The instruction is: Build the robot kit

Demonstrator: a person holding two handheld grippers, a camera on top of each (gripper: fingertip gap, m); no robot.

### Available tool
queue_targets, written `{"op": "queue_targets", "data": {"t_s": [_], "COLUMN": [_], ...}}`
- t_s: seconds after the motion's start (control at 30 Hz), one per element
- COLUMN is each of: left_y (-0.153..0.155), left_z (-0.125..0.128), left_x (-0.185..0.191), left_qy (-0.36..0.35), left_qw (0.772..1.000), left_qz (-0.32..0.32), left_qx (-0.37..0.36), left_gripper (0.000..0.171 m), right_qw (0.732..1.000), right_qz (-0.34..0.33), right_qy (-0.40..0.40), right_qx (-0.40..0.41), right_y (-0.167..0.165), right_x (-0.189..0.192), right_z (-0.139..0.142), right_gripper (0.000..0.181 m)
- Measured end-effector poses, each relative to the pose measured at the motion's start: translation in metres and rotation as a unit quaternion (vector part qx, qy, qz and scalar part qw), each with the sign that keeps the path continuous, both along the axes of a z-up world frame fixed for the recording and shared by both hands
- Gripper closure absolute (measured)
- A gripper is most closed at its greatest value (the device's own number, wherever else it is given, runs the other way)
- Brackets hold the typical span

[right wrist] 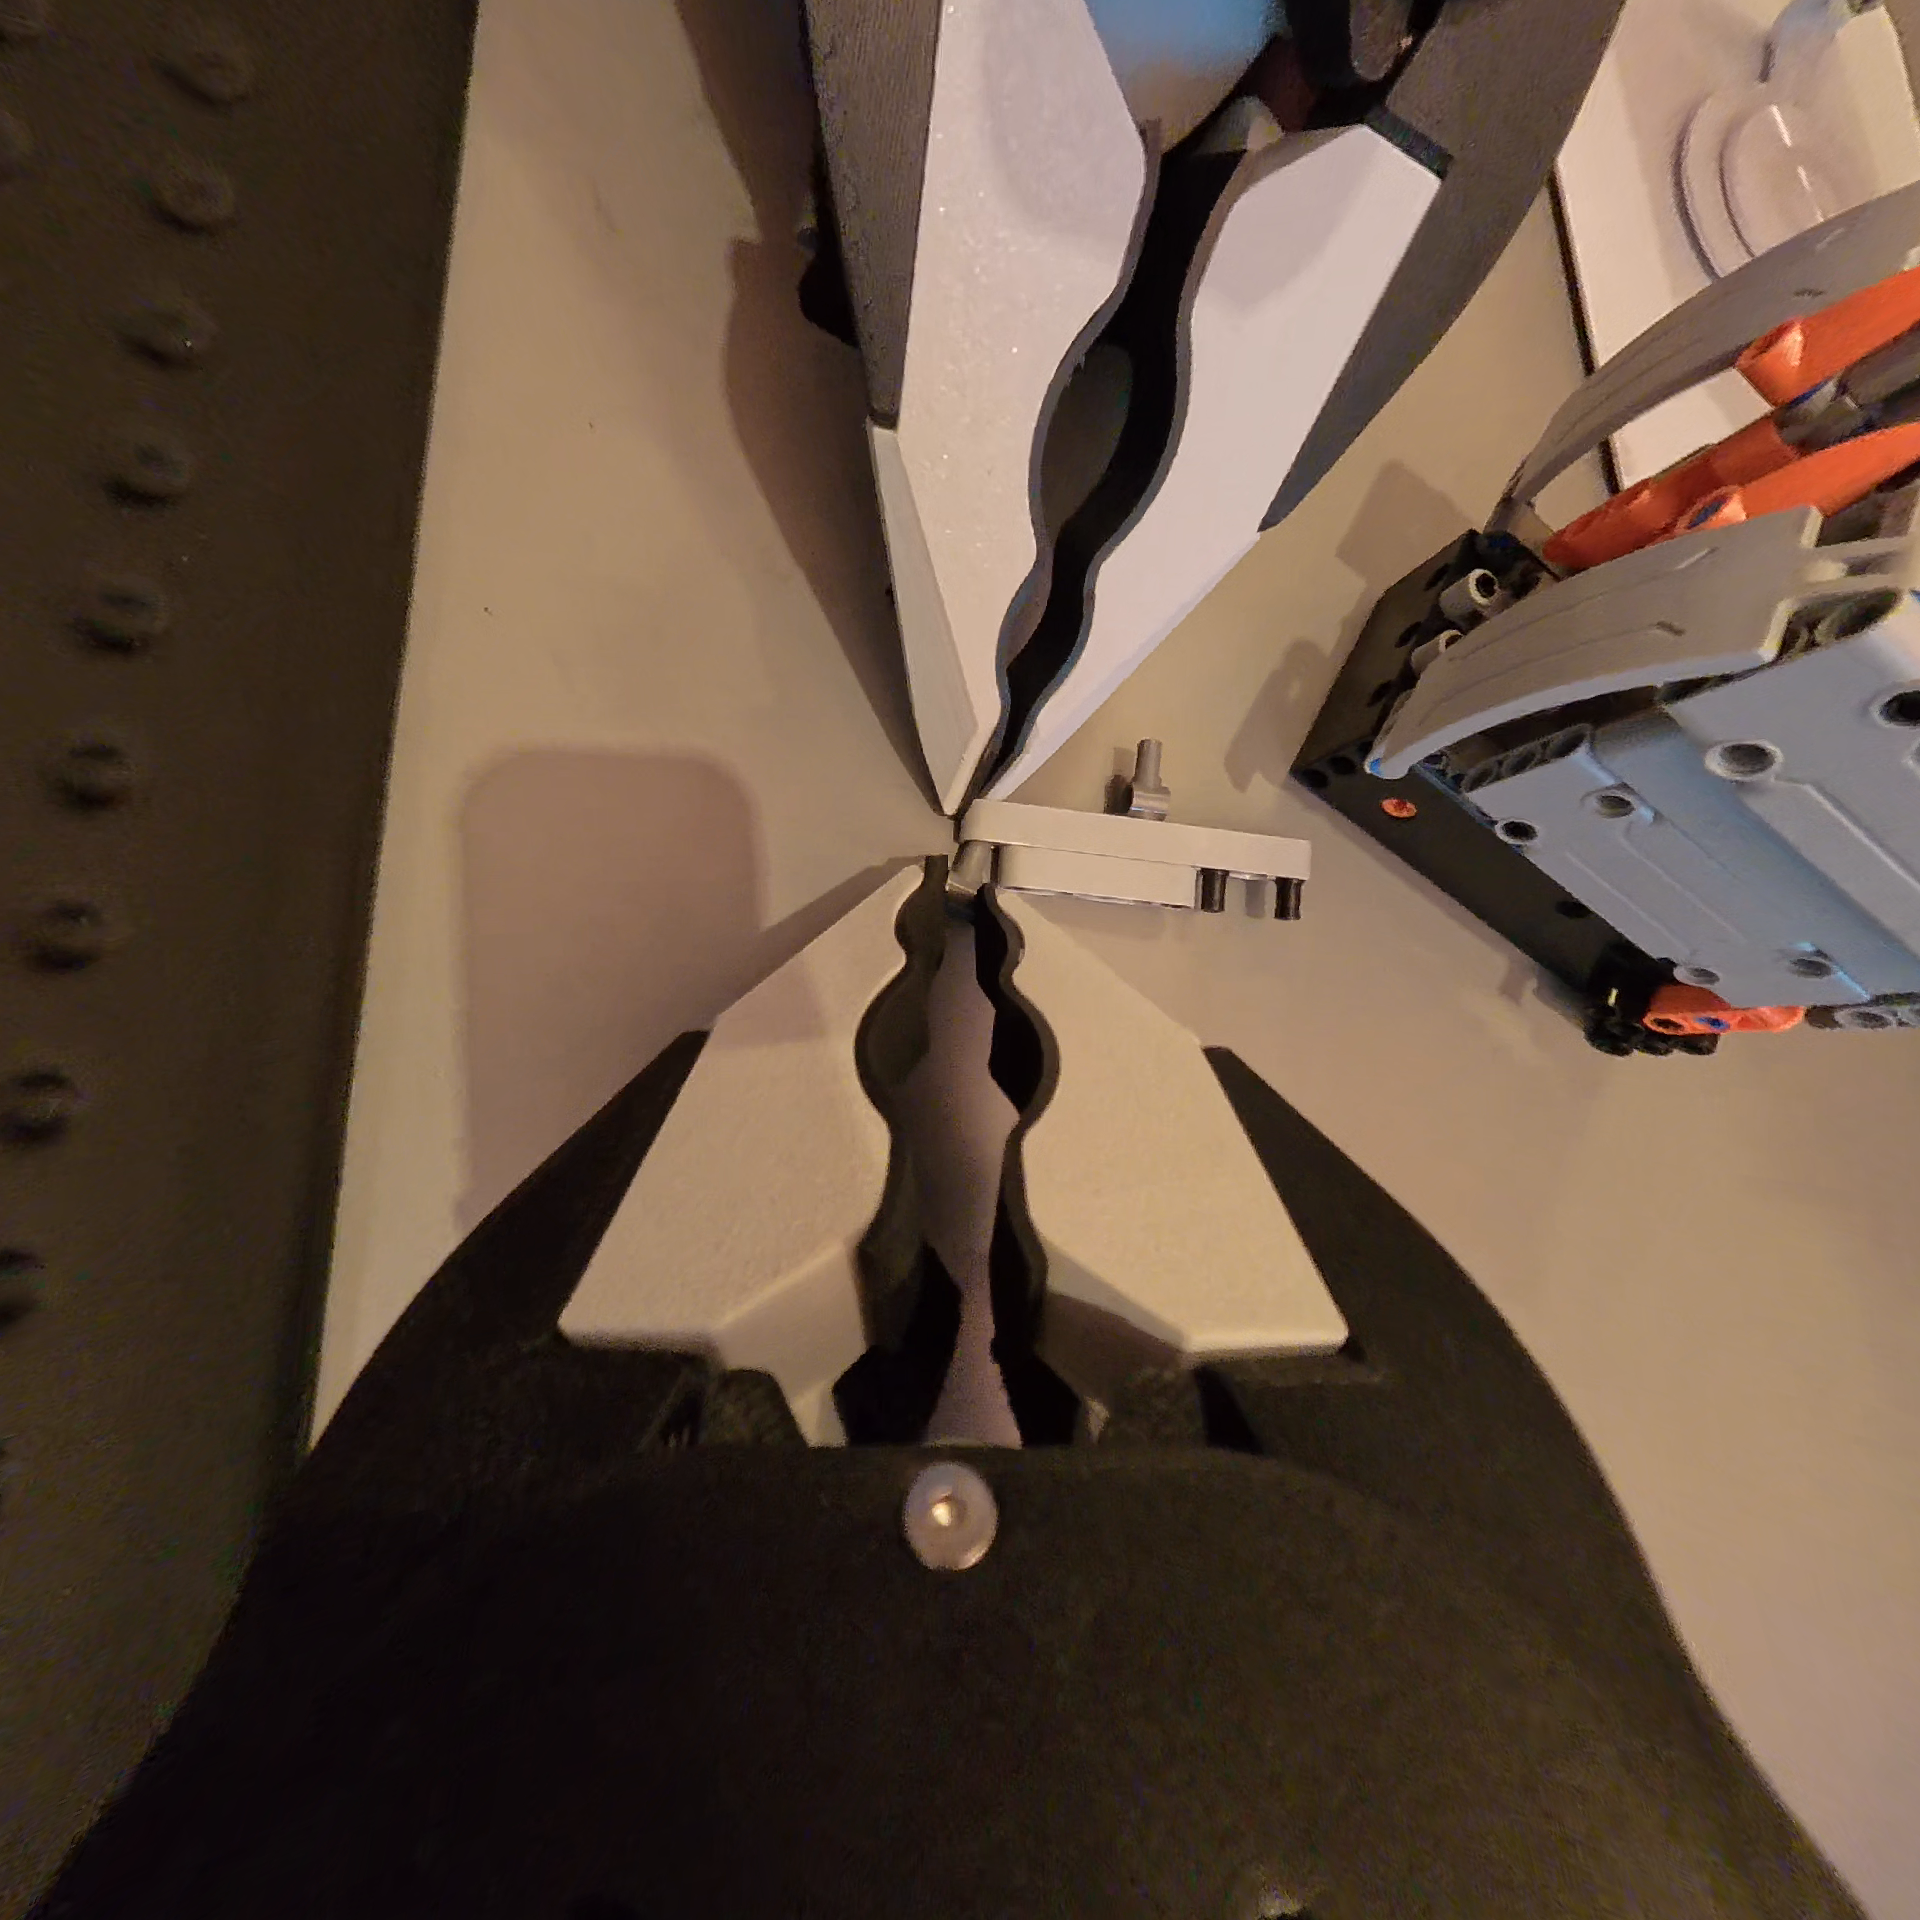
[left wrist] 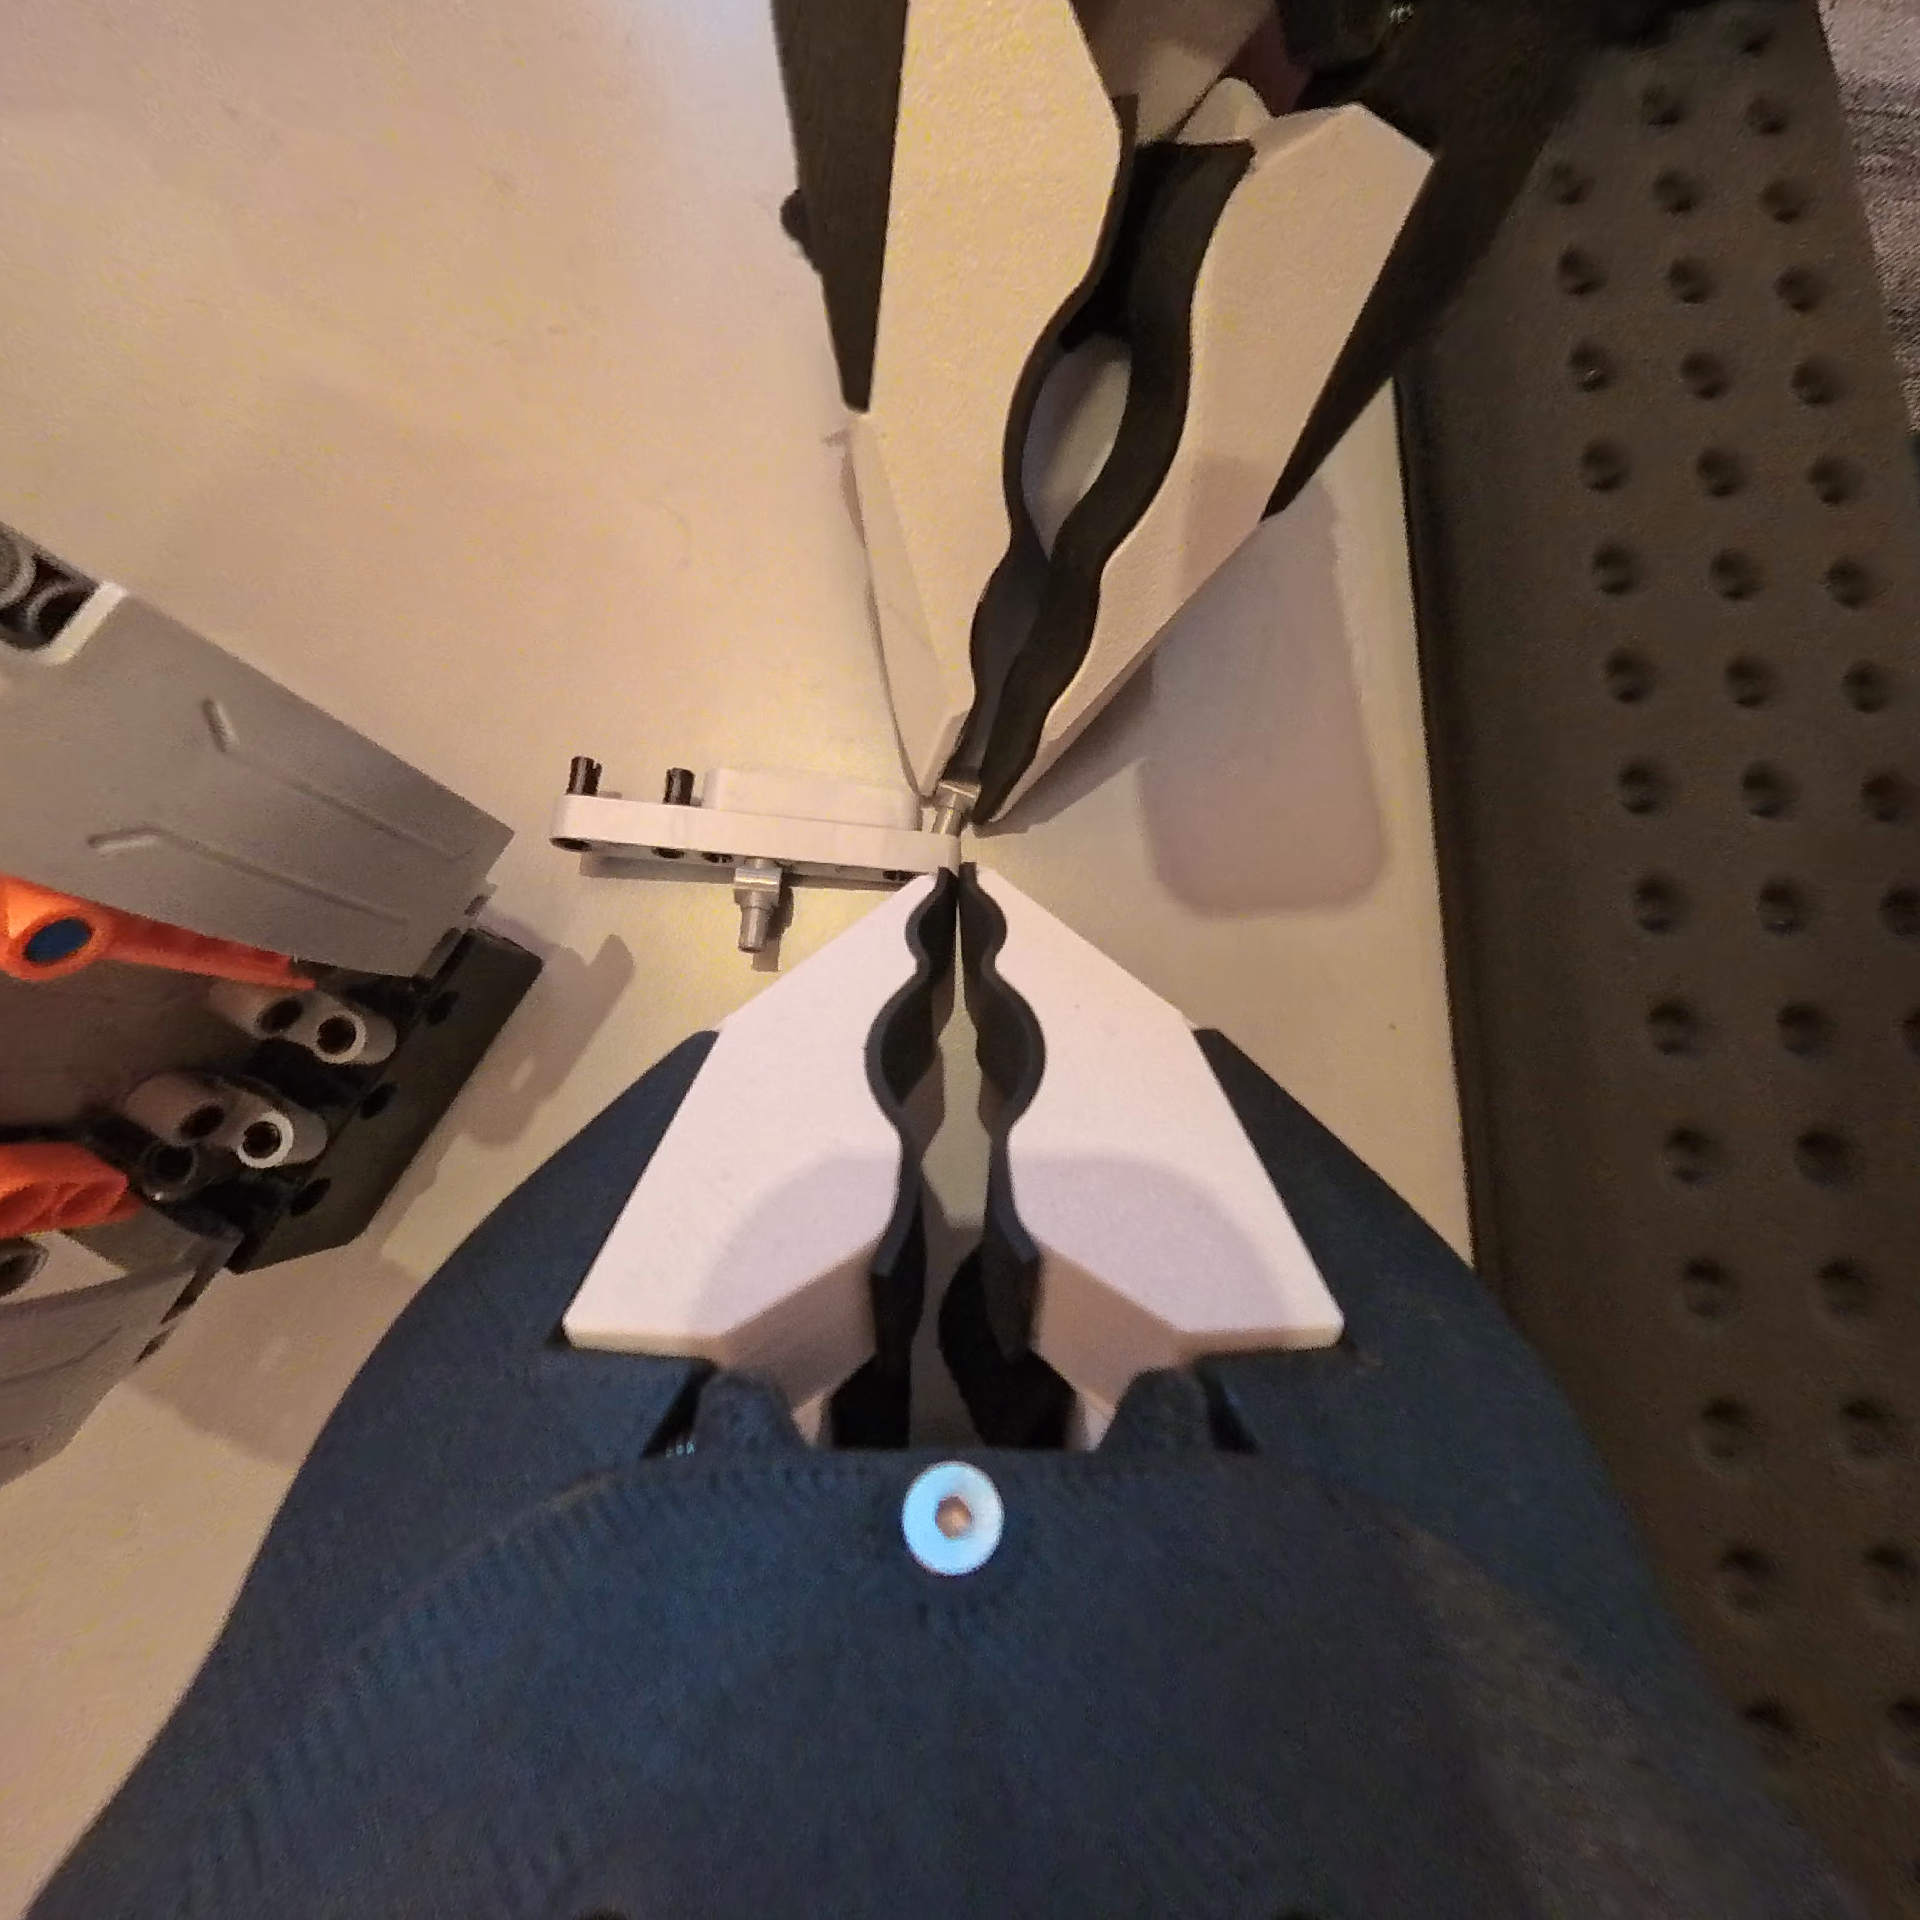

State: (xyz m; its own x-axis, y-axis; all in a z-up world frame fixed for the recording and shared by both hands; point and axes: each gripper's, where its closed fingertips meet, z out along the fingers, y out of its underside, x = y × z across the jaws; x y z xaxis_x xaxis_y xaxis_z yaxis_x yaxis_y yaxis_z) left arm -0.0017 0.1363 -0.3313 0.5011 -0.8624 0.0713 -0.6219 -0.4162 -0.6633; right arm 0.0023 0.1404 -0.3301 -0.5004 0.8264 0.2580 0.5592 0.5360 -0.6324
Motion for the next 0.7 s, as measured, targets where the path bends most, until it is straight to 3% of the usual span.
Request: {"op": "queue_targets", "data": {"t_s": [0.3, 0.7], "left_y": [-0.0005, -0.0024], "left_z": [0.0001, 0.0000], "left_x": [0.0005, -0.0038], "left_qy": [-0.018, 0.017], "left_qw": [1.000, 1.000], "left_qz": [-0.011, 0.002], "left_qx": [-0.019, 0.005], "left_gripper": [0.171, 0.170], "right_qw": [0.997, 0.998], "right_qz": [0.069, 0.056], "right_qy": [-0.012, -0.006], "right_qx": [-0.033, -0.035], "right_y": [0.0002, -0.0022], "right_x": [0.0001, -0.0011], "right_z": [0.0001, -0.0001], "right_gripper": [0.178, 0.178]}}
